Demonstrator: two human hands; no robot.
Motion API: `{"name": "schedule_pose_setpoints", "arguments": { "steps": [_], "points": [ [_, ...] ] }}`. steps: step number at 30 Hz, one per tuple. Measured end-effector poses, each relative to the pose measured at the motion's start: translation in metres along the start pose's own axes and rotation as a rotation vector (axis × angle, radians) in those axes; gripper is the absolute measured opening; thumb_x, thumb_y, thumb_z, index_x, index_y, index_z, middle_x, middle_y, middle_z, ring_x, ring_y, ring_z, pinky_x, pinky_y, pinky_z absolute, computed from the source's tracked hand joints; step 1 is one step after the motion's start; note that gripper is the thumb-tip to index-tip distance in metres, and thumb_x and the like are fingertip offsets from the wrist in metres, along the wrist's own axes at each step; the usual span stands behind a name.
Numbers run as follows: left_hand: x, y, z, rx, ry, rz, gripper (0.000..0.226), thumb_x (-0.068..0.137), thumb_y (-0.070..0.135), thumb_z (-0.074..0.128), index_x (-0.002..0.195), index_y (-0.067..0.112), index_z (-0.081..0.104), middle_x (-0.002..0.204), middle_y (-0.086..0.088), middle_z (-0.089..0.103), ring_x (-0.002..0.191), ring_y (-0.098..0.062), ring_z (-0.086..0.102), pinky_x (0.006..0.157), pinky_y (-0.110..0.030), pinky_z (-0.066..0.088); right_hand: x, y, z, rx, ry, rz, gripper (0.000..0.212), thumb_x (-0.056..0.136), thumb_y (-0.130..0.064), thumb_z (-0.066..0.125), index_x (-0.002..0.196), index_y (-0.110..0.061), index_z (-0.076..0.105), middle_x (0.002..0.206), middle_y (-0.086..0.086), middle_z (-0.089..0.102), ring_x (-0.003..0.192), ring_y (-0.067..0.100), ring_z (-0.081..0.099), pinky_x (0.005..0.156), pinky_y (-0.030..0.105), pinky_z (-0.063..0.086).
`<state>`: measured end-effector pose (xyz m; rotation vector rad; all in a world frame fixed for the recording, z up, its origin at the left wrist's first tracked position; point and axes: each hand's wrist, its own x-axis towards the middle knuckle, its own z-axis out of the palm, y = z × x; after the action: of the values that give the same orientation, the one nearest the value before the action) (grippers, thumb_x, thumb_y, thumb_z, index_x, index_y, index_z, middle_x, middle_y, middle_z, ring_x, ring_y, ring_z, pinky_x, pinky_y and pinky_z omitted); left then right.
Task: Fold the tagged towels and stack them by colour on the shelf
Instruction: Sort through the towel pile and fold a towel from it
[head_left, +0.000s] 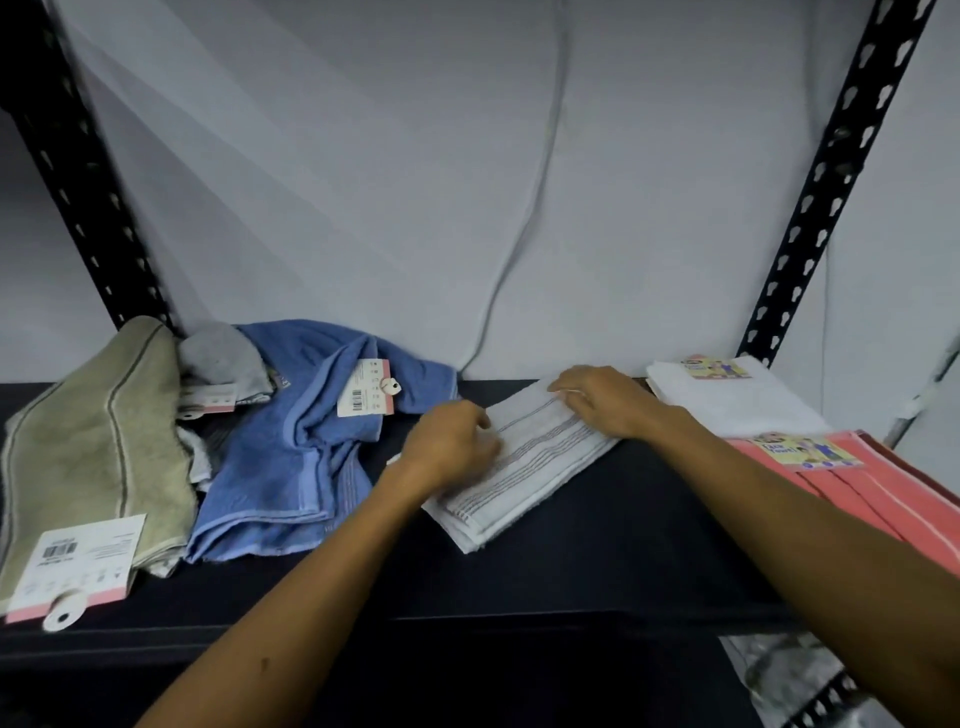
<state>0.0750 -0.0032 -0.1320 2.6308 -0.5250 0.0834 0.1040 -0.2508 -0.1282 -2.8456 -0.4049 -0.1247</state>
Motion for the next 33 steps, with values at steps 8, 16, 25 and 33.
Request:
{"name": "schedule_pose_setpoints", "arguments": {
  "steps": [8, 16, 25, 33],
  "points": [
    [-0.024, -0.009, 0.034, 0.245, -0.312, 0.198, 0.064, 0.098, 0.064, 0.019, 0.155, 0.038, 0.01, 0.165, 0.001, -0.002, 0.151, -0.017, -0.007, 0.119, -0.051, -0.008, 0.007, 0.021, 0.021, -0.087, -0.325, 0.001, 0.05, 0.106, -0.043, 0.021, 0.155, -0.038, 0.013, 0.165, -0.003, -0.002, 0.151, 0.018, -0.008, 0.122, 0.04, -0.004],
    [-0.024, -0.026, 0.02, -0.003, -0.238, 0.254, 0.059, 0.098, 0.062, 0.032, 0.148, 0.031, 0.041, 0.159, -0.002, 0.028, 0.149, -0.014, 0.015, 0.121, -0.043, 0.009, 0.004, 0.025, 0.026, -0.174, -0.318, -0.01, 0.063, 0.096, -0.063, 0.014, 0.154, -0.043, 0.003, 0.165, -0.006, -0.008, 0.15, 0.017, -0.013, 0.12, 0.04, -0.007],
    [-0.051, -0.038, -0.001, -0.051, -0.027, 0.136, 0.028, 0.097, 0.016, 0.054, 0.121, 0.012, 0.07, 0.128, -0.008, 0.061, 0.121, -0.023, 0.053, 0.097, -0.017, 0.032, -0.025, -0.05, 0.023, 0.034, 0.179, 0.189, 0.043, 0.094, -0.032, 0.058, 0.135, -0.021, 0.057, 0.14, 0.012, 0.047, 0.129, 0.031, 0.041, 0.105, 0.043, 0.039],
    [-0.114, -0.015, -0.005, -0.352, -0.313, 0.203, 0.05, 0.078, 0.048, 0.073, 0.125, 0.034, 0.065, 0.143, 0.018, 0.048, 0.132, 0.005, 0.039, 0.111, -0.02, 0.03, -0.14, -0.098, 0.048, 0.636, 0.499, 0.135, 0.008, 0.086, -0.018, 0.074, 0.093, -0.019, 0.077, 0.098, -0.008, 0.069, 0.095, 0.001, 0.063, 0.084, 0.013, 0.045]
  ]
}}
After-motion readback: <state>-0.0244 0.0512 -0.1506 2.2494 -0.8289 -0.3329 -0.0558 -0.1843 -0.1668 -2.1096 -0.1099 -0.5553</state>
